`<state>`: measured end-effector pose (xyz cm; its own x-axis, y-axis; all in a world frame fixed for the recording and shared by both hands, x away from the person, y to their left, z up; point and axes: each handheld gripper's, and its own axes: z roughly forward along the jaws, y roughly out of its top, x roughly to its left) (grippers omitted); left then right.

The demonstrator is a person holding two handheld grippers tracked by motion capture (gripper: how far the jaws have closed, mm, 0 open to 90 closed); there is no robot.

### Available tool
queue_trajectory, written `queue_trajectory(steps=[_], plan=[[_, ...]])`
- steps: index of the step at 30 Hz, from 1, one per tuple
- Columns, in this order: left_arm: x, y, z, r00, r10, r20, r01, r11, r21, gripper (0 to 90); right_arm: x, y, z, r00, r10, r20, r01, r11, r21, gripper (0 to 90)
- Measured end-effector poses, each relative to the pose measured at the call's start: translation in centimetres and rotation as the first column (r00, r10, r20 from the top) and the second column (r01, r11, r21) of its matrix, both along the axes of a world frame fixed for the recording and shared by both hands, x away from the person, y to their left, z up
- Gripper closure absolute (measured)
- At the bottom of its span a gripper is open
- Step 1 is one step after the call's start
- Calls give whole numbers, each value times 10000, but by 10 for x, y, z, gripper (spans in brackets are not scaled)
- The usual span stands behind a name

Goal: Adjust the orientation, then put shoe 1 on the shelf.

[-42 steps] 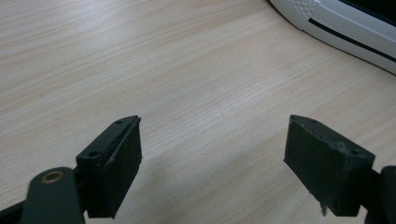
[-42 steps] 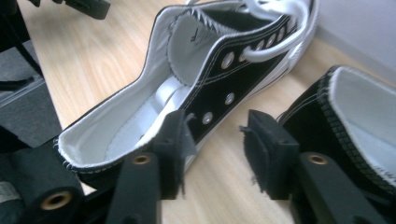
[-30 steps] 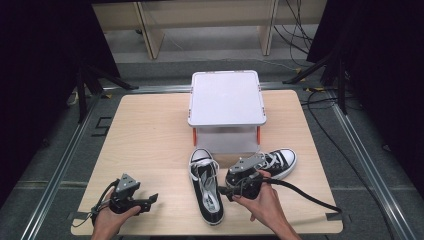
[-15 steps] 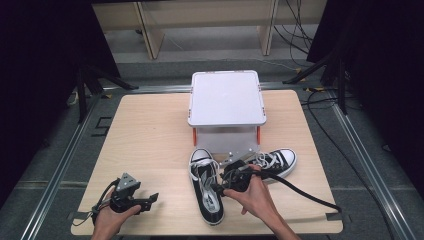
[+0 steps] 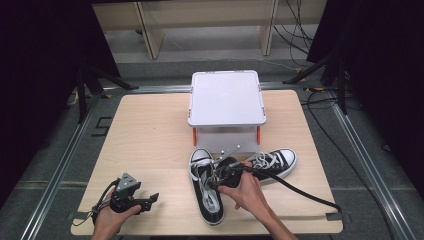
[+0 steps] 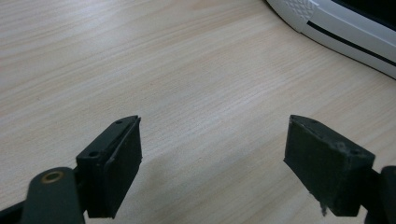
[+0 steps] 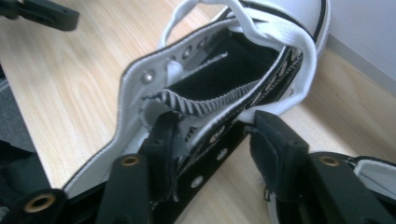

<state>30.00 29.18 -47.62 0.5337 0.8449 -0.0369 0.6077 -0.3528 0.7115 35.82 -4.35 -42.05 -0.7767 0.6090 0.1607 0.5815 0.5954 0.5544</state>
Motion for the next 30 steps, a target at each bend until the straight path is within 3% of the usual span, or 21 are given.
queue_trajectory(steps=[4, 9, 12, 13, 14, 15, 22, 25, 28, 30], plan=[[0, -1, 0, 10000, 25, 9, -25, 10000, -22, 185, 4, 2, -3, 9999, 73, -100, -73, 10000, -49, 579], [0, 0, -1, 10000, -15, 20, 15, 10000, 22, 185, 8, 3, -9, 9998, 120, 178, -112, 9990, -437, 657], [0, 0, -1, 10000, 11, 12, -11, 10000, 19, 185, 11, 3, -10, 9995, 283, 158, -275, 9986, -446, 693], [0, 0, -1, 10000, -5, -10, 5, 10000, 9, 185, 12, 2, -8, 9990, 428, -134, -431, 9987, -268, 712], [0, -1, -1, 9999, 111, 31, -111, 9998, -164, 185, 12, 2, -8, 9990, 428, -134, -431, 9987, -268, 712], [0, 0, -1, 10000, -2, -24, 2, 10000, 10, 185, 14, 1, -8, 9983, 579, -97, -582, 9979, -286, 732], [-1, 0, 0, 10000, -86, 34, 86, 10000, -22, 185, 14, 3, -6, 9967, 785, -197, -791, 9963, -326, 772], [0, -1, -1, 9997, 209, 103, -207, 9996, -192, 185, 15, 6, -3, 9943, 1064, -120, -1068, 9932, -459, 781], [0, -2, -2, 9997, 186, 173, -181, 9995, -270, 185, 18, 8, 3, 9936, 1022, -474, -1036, 9942, -275, 816], [0, -2, -2, 9997, 198, 161, -193, 9994, -278, 185, 20, 7, 4, 9931, 1103, -400, -1113, 9935, -224, 829]])
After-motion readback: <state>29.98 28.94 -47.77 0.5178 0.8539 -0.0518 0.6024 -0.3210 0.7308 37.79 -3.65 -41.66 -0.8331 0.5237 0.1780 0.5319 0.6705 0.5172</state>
